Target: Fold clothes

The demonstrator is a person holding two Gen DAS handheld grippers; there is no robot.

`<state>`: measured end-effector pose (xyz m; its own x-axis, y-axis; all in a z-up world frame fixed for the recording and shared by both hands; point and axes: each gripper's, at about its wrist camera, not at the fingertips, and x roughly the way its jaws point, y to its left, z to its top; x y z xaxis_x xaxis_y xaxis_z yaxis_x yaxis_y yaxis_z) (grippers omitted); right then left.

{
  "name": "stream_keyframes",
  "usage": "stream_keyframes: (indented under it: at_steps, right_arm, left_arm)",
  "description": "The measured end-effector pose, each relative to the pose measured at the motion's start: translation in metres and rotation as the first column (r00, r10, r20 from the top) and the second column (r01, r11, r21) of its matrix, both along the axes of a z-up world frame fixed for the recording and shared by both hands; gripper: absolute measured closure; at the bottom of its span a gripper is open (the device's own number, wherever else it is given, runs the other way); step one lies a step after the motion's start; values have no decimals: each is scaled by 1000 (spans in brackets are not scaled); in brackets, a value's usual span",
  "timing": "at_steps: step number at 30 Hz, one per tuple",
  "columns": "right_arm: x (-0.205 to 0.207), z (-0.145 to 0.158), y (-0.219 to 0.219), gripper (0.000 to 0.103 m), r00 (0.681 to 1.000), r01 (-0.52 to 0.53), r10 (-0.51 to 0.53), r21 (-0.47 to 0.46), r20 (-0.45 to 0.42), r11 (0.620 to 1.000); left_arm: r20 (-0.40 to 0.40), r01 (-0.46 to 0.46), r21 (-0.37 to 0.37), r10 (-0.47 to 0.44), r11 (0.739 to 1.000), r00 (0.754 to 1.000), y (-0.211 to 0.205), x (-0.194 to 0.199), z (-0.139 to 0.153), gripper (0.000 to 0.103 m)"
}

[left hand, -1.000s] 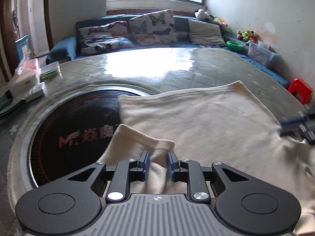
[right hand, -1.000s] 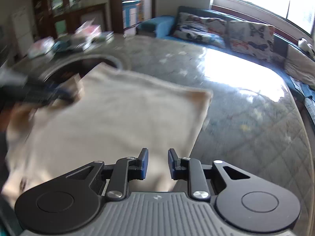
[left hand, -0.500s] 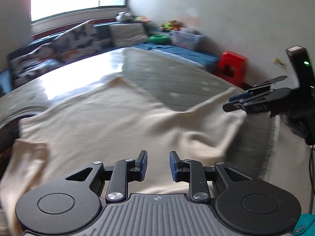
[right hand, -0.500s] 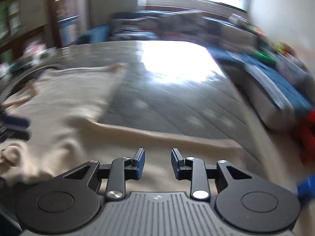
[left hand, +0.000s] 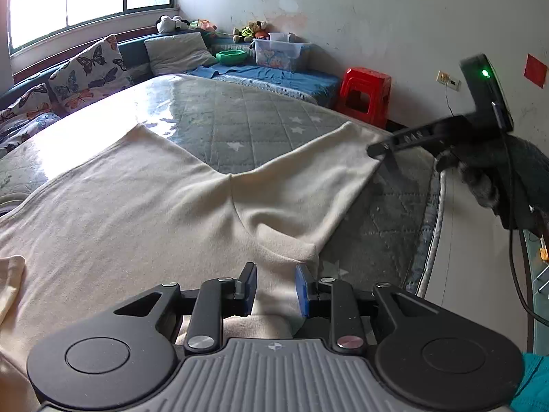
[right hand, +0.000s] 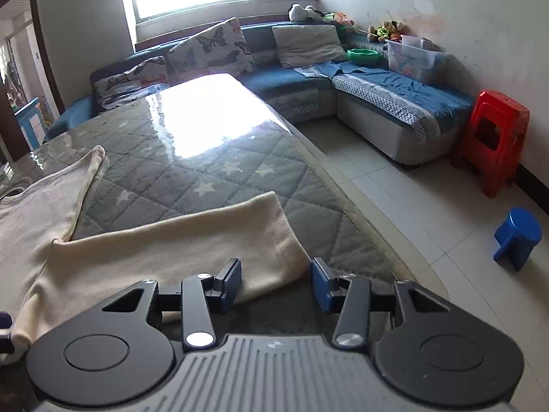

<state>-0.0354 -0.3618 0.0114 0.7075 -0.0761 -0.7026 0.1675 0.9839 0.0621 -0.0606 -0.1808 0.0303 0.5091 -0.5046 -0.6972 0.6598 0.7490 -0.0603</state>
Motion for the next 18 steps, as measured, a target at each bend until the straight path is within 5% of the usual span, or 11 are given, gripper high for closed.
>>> stream_keyframes:
  at_steps: [1, 3, 18]
  right_arm:
    - [3, 1, 0, 79, 1000, 1, -1, 0, 6, 1000]
    - [10, 2, -1, 93, 1000, 3, -3, -1, 17, 1000]
    - [42, -11, -8, 94, 998, 19, -20, 32, 53, 999]
  left_arm:
    - [-1, 3, 4, -3, 1000, 1000, -1, 0, -1, 76]
    - [0, 6, 9, -6, 1000, 1000, -1, -1, -2, 76]
    - [45, 18, 23, -19, 1000, 999, -6, -2, 9, 73]
